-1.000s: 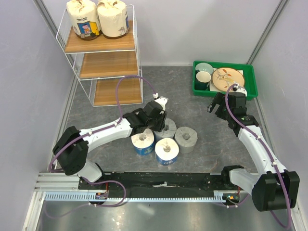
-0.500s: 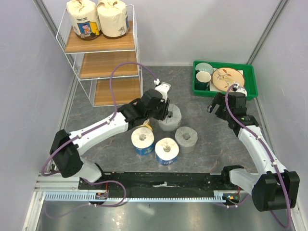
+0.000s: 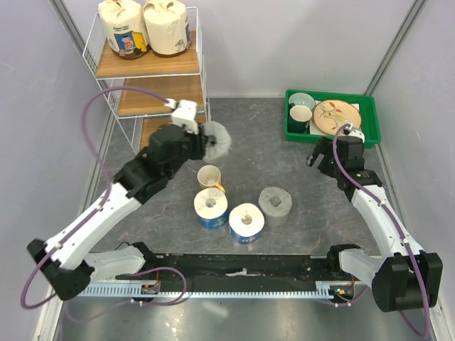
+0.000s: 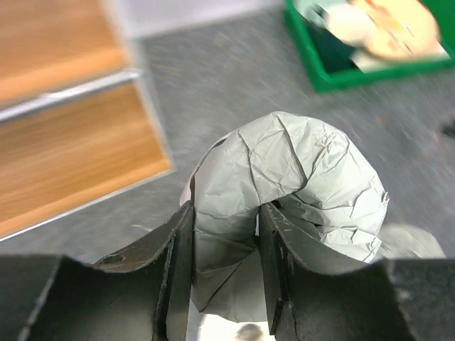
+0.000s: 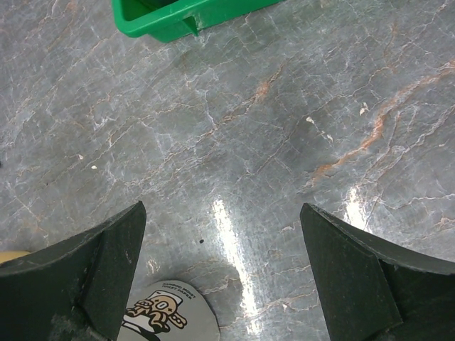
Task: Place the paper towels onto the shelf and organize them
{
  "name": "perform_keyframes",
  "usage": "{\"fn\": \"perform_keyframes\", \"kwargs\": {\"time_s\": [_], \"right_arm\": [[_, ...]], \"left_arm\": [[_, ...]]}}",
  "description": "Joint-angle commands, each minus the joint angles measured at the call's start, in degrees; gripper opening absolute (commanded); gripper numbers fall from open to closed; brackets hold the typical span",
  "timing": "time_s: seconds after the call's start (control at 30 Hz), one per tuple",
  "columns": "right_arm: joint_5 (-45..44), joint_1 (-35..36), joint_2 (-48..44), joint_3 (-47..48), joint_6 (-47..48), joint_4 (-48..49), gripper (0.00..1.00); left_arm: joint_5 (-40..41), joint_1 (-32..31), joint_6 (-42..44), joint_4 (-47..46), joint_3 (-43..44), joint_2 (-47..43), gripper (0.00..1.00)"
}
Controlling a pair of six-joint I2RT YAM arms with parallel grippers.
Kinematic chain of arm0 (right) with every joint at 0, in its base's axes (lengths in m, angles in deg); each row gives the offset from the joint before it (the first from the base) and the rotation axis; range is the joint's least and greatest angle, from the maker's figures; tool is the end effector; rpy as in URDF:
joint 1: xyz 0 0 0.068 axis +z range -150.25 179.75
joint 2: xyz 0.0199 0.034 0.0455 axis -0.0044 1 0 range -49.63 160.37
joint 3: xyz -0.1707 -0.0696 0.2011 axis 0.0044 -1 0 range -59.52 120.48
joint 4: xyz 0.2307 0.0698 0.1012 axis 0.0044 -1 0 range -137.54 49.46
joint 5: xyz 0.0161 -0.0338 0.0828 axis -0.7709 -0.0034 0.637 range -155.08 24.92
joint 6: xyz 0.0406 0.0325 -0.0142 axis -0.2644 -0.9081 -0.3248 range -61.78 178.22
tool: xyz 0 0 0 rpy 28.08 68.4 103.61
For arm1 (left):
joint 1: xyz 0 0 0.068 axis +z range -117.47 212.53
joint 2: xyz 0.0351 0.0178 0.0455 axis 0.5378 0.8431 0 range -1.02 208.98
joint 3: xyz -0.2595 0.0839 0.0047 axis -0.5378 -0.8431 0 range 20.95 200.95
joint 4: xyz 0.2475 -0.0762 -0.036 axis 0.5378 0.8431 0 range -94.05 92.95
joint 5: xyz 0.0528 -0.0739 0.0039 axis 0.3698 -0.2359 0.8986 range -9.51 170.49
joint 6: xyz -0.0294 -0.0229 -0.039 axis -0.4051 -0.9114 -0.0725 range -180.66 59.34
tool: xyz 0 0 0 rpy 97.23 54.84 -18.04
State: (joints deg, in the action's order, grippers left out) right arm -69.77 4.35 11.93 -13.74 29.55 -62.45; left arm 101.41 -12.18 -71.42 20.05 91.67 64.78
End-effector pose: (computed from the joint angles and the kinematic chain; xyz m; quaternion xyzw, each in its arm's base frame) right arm 0.2325 0.0158 0.2698 0.2046 0.8734 0.0909 0.4325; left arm 0.1881 -0.1683 0.3998 0.1333 0.7973 -0.1342 0.5732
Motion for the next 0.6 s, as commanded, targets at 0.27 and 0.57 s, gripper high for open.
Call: {"fn": "perform_keyframes", "kwargs": {"time_s": [0.27, 0.57], "right_arm": [[0.64, -0.38, -0.39, 0.63, 0.45, 0.64, 0.98], [0.65, -0.38, -0.12, 1.33, 0.63, 0.56, 0.98]], "left_arm": [[6.75, 18.95, 6.1, -2.56, 1.61, -10.6, 0.42], [4.58, 27.47, 7.96, -6.52, 5.3, -6.74, 0.42]]}}
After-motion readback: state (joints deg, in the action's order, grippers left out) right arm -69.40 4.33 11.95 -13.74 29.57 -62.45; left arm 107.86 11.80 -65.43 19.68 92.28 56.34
